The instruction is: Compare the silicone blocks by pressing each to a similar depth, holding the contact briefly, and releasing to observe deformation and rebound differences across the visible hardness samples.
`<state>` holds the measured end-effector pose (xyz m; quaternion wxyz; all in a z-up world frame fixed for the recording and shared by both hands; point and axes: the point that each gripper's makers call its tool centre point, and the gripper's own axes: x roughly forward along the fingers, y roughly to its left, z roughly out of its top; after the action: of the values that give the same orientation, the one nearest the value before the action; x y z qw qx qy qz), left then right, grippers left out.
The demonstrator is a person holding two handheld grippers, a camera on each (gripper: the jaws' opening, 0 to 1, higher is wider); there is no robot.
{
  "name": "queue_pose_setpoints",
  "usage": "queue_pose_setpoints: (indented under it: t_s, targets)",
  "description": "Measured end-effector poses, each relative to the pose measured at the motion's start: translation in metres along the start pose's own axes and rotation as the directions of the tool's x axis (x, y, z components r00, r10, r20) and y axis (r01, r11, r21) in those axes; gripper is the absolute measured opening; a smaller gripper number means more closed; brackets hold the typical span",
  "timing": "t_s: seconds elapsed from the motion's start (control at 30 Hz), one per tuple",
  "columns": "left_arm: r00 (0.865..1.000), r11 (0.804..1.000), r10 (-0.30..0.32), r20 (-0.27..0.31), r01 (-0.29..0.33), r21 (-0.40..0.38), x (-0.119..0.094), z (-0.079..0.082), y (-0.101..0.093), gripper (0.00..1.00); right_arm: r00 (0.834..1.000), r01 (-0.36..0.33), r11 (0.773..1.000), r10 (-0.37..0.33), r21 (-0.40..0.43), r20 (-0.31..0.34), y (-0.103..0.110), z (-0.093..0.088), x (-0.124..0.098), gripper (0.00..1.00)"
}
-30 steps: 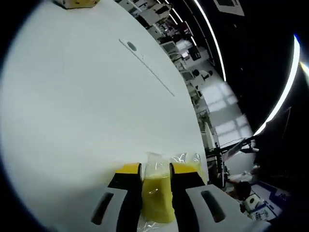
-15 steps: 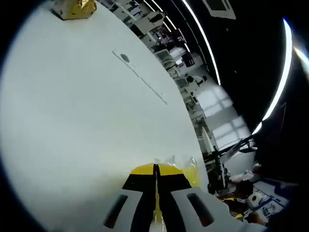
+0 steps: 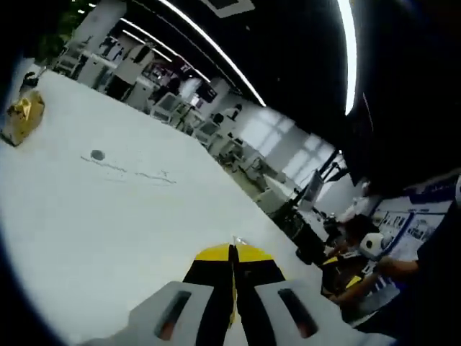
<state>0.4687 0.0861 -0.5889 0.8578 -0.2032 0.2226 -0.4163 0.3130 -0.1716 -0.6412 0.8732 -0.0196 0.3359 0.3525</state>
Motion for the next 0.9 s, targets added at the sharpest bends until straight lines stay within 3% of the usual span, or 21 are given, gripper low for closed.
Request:
queue_pose_setpoints:
  t_s: [0.1, 0.17, 0.27, 0.43, 0.53, 0.63, 0.73, 0.8, 0.9]
  targets:
    - [0.999, 0.993, 0.015, -0.050, -0.010, 0.114, -0.004, -0.002, -0.015, 0.00, 1.000, -0.016, 1.000, 0.016, -0.016, 0.004, 0.004, 0.003, 0.001, 0.62]
    - [0.998, 0.981, 0.034, -0.046, -0.024, 0.194, -0.008, 0.003, -0.024, 0.00, 1.000, -0.028, 0.999, 0.029, -0.026, 0.007, 0.008, 0.005, 0.002, 0.63]
    - [1.000, 0.978, 0.007, -0.028, -0.001, 0.210, -0.013, 0.011, -0.044, 0.00, 0.998, -0.053, 0.998, 0.053, -0.023, 0.023, 0.015, 0.009, 0.002, 0.63]
    - [0.995, 0.960, -0.087, -0.044, 0.095, 0.264, -0.017, 0.017, -0.086, 0.00, 0.995, -0.093, 0.994, 0.095, -0.055, 0.031, 0.028, 0.014, 0.003, 0.62]
    - [0.992, 0.960, -0.105, -0.072, 0.120, 0.253, -0.016, 0.016, -0.102, 0.00, 0.992, -0.122, 0.989, 0.125, -0.078, 0.034, 0.034, 0.017, 0.003, 0.61]
    - [0.986, 0.931, -0.137, -0.099, 0.163, 0.328, -0.015, 0.014, -0.118, 0.00, 0.985, -0.138, 0.978, 0.153, -0.157, 0.085, 0.040, 0.030, 0.002, 0.65]
    - [0.981, 0.925, -0.162, -0.109, 0.190, 0.330, -0.013, 0.018, -0.133, 0.00, 0.972, -0.148, 0.975, 0.175, -0.167, 0.158, 0.045, 0.047, -0.003, 0.72]
    - [0.976, 0.914, -0.185, -0.118, 0.215, 0.344, -0.011, 0.021, -0.143, 0.00, 0.963, -0.177, 0.969, 0.206, -0.172, 0.171, 0.051, 0.052, -0.006, 0.70]
    - [0.967, 0.900, -0.220, -0.126, 0.251, 0.356, -0.010, 0.023, -0.156, 0.00, 0.952, -0.192, 0.960, 0.232, -0.204, 0.198, 0.058, 0.061, -0.005, 0.77]
